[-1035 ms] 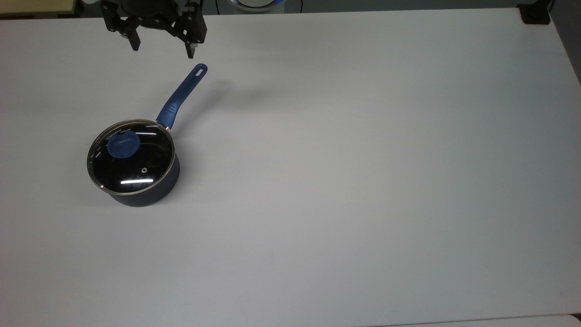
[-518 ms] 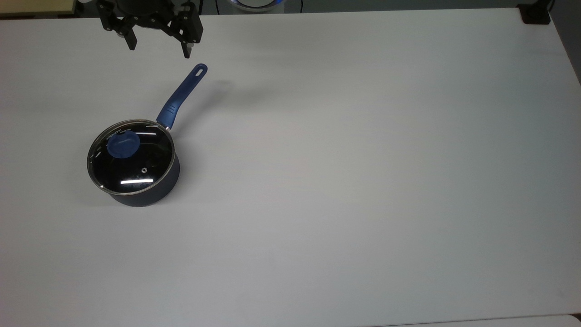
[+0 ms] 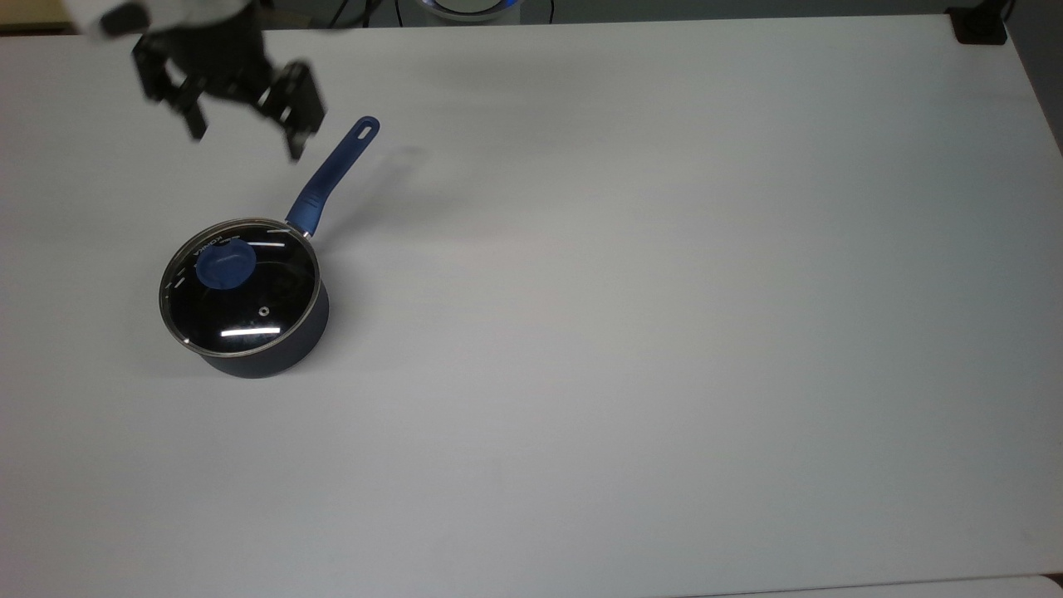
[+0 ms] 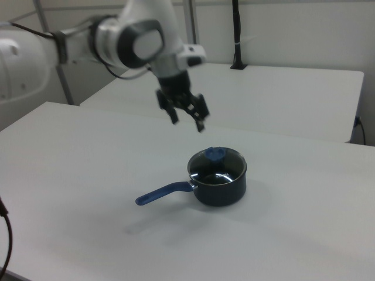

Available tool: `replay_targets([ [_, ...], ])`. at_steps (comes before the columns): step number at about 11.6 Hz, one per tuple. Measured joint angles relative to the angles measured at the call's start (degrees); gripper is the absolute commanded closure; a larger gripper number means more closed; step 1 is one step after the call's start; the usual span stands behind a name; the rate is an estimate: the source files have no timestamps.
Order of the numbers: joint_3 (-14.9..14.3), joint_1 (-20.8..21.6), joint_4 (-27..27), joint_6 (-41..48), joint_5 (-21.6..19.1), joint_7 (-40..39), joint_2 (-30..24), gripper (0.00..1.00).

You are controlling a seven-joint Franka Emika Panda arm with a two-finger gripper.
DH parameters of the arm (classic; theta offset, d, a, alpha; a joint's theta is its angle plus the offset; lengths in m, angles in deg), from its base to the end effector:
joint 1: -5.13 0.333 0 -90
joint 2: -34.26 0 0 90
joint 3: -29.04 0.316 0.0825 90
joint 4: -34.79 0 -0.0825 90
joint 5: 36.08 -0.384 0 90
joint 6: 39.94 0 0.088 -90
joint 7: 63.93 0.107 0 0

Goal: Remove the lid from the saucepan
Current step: 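Lower the gripper down onto the blue knob of the glass lid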

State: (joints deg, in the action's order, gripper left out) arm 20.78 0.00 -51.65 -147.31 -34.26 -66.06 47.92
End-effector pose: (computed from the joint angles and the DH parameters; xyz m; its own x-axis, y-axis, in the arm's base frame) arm 0.6317 -0.1429 0.5410 0.9763 -0.1760 0.1259 -0.1857 -0.9801 0.0699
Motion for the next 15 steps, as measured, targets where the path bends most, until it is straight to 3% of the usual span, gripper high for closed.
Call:
replay_targets([
  [2, 0.0, -2.8, 0.0, -6.0, 0.0, -1.0, 5.3, 0.00],
  [5, 0.0, -4.3, 1.6, -8.8, 0.0, -10.4, 11.0, 0.00],
  [13, 1.0, -3.6, 4.0, -8.8, 0.0, -13.4, 15.0, 0.00],
  [15, 1.3, -3.5, 4.4, -8.8, 0.0, -13.4, 15.3, 0.20],
])
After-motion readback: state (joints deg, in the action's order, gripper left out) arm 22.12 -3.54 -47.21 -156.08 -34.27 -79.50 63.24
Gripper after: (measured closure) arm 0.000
